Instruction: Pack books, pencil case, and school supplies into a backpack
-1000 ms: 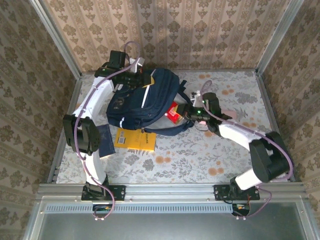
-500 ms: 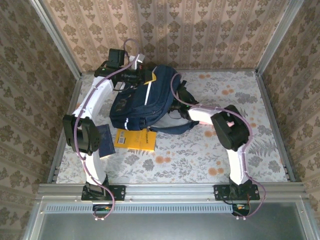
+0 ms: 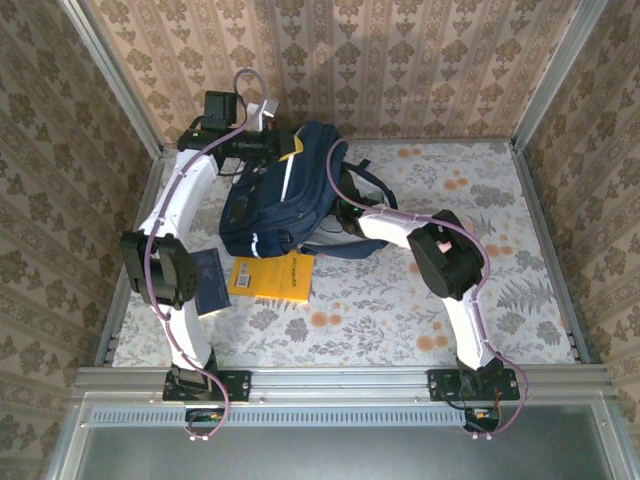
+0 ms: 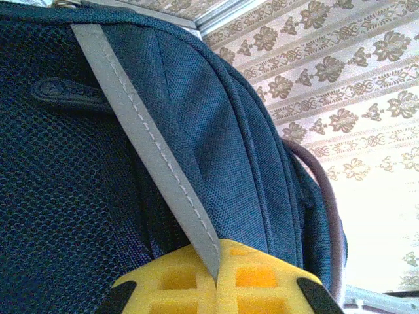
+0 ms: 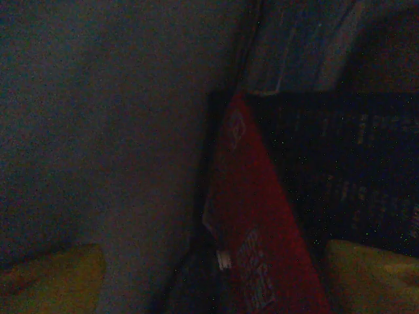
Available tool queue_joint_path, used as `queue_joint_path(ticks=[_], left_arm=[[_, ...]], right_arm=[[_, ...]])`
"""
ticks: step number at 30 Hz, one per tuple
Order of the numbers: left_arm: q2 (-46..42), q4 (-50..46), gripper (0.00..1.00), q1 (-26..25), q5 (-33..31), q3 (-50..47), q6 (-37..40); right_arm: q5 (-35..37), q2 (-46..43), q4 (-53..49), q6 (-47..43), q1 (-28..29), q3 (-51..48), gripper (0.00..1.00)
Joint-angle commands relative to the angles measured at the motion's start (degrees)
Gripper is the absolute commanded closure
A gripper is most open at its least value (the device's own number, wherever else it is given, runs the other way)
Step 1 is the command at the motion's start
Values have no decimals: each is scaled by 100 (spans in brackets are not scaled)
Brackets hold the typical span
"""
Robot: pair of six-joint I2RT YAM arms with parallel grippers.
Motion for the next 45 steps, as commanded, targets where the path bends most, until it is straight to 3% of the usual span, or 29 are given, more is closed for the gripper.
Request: queue_joint_path(ticks=[1,10,15,18,24,28,31,34,38,41,45], left_arm=[[-126,455,100,163,192,200,84],[116,157,100,197,-80,439,298],[338,-66,100,62,-375,546,464],[568,-464,100,-39,-841,843,763],[1081,-766,100,-184,-2190,1242,1028],[1588,-882,100,-349,-2650,1525,1054],[2013,-1129,100,-538,-2557,1721,1078],[2078,-879,96,-711,-2455,1299,957],[1963,-465,75,-755,-2141,695,616],[1565,-123,52,-684,-2016,224,357],[869,143,39,-622,-2004,-272,210]], right_arm=[[159,-749,-246,-732,-64,-503,10],[456,-2422,-44,-678,-561,-2318,10],[430,-3172,-685,-832,-844,-2897,12],[843,-3783,-1412,-1060,-1086,-3235,14],[1832,-4791,-2581,-1141,-2111,-3707,13],[1936,-4422,-2862,-1226,-2818,-3404,13],[1995,-3535,-3241,-1307,-3135,-2706,12],[2061,-2662,-3650,-1560,-3275,-1869,11],[2158,-1674,-4357,-2056,-3403,-759,10],[2298,-1094,-5024,-2242,-3572,-42,9],[2471,-613,-5799,-2214,-3737,487,7]])
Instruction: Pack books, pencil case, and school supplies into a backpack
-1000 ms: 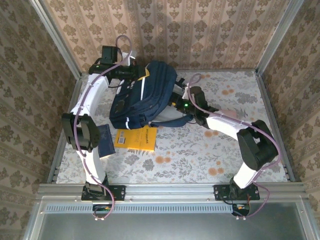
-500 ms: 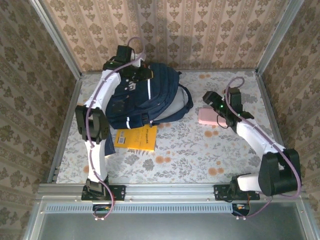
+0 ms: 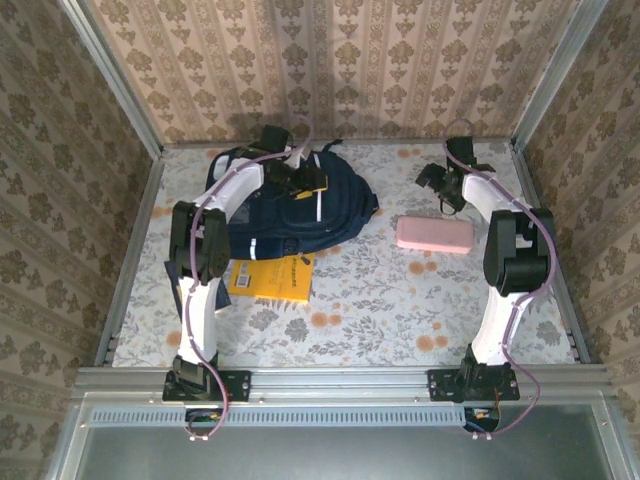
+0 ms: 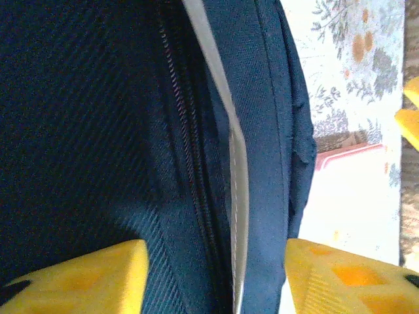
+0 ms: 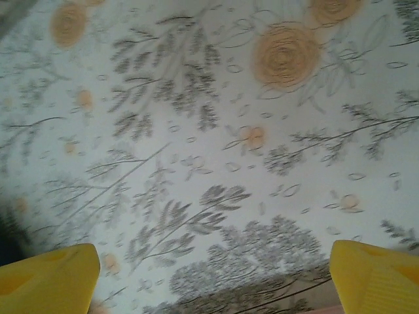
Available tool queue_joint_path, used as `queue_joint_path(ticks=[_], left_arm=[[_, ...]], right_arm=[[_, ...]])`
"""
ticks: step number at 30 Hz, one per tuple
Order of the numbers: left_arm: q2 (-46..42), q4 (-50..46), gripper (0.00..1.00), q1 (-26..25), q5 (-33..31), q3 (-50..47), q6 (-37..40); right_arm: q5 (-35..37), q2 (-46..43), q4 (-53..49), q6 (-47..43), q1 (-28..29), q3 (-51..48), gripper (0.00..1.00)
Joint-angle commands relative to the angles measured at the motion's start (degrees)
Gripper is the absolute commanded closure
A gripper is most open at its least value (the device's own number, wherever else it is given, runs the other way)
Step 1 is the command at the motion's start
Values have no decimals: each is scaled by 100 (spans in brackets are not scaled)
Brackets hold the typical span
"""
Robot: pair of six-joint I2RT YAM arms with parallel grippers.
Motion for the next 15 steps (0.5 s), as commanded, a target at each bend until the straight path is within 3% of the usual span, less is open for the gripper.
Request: queue_joint_path(ticks=[1,6,15], left_arm=[[-1021,408,37,119,96,-330,-234],[-1785,819,30,-18,135,-1122,-406],[-2385,862,30,-412,210,-1617,-261]], right_arm=[[383,289,-1158,-175,-147,344,6],[-32,232,-959,43,-305,-123,4],[-1113,-650,38,771,-367,-1696,4]])
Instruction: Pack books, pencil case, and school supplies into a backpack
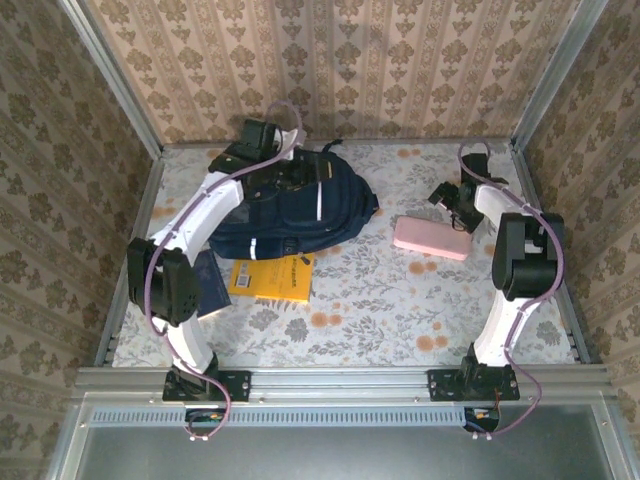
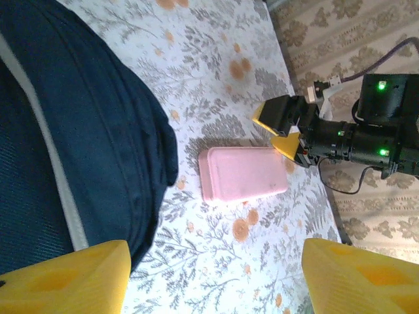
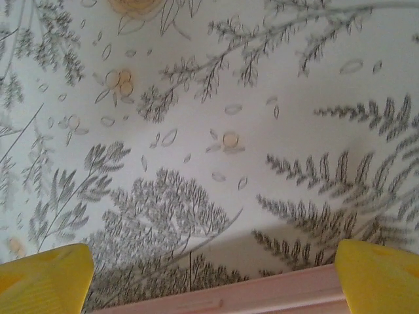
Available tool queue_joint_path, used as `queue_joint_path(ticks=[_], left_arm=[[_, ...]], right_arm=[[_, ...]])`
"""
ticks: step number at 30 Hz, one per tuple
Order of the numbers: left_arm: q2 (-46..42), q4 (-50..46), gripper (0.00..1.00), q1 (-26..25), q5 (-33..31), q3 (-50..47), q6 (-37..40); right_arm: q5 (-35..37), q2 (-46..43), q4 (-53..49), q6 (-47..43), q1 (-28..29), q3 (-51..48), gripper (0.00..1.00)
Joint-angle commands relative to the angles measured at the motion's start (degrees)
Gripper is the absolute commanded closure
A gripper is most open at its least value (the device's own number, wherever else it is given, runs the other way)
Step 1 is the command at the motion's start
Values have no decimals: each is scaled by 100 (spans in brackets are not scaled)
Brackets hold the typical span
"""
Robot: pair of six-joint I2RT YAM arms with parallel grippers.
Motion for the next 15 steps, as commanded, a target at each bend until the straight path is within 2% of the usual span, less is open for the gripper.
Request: queue_joint_path(ticks=[1,9,15], left_arm=[[-171,56,30,-9,98,-231,14],[-501,37,30,-9,101,-620,125],[-649,-125,30,-11,101,-616,153]], right_arm=[[-829,-300,172,556,37,-795,4],[-1100,-1560,841,850,507,-2635,4],[-878,-2348,679,740,1345,-3387,4]])
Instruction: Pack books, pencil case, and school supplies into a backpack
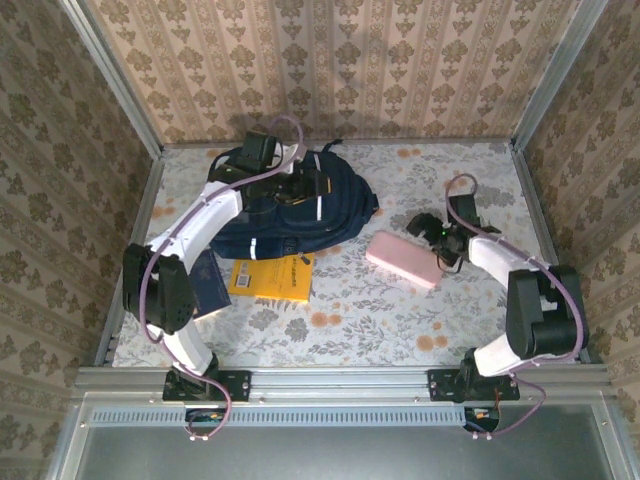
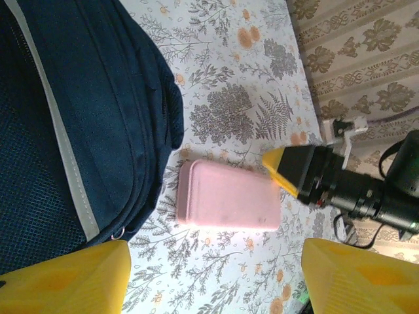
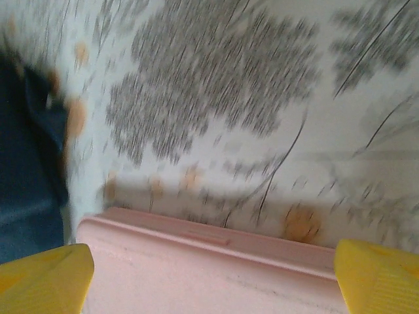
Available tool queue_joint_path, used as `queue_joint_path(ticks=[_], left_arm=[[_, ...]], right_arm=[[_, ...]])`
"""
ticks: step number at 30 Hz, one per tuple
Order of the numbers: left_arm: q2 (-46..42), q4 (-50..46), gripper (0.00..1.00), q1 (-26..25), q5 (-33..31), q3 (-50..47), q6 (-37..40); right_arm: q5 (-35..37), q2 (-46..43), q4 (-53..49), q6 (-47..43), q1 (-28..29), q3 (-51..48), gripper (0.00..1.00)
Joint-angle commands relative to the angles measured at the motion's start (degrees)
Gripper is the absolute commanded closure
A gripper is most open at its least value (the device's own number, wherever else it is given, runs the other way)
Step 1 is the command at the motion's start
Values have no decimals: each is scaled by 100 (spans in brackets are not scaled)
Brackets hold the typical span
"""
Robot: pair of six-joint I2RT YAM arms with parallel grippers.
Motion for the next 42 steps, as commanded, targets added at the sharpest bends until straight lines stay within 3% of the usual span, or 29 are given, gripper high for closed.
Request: queue_joint_path(ticks=[1,5,12,17,22,24,29,36,42], left_arm=[[-300,-184,30,31,52,83,205],[-414,-461,30,-150,-231,128,601],[-425,-181,30,-166,-434,-310,548],[-582,374,30,-528,-544,-795,-59],[-707,879,30,-1008,-884,-1339,-211],[-666,806,30,-1096,-946,-1379,-131],[-754,550,30,-1120,-974,-1392,122],[-934,-490,30,-1066,-1359,-636,964],[-1500,-409,30,-603,-1656,-953,1015]], right_arm=[[-132,-117,-819,198,524,-522,4],[-62,-512,-955,328,916,-847,4],[-548,-1139,-890,56,806,-995,4],[349,-1456,-1599,-263,720,-362,3],[-956,-1539,-329,1005,45,-469,4],[-1212,-1396,-258,654,79,-55,4],[-361,-765,-1817,-1248,363,1462,3],[1838,41,-2782,-3186,1870,2268,2],[1885,13,-2784,-3370,1937,1847,0]])
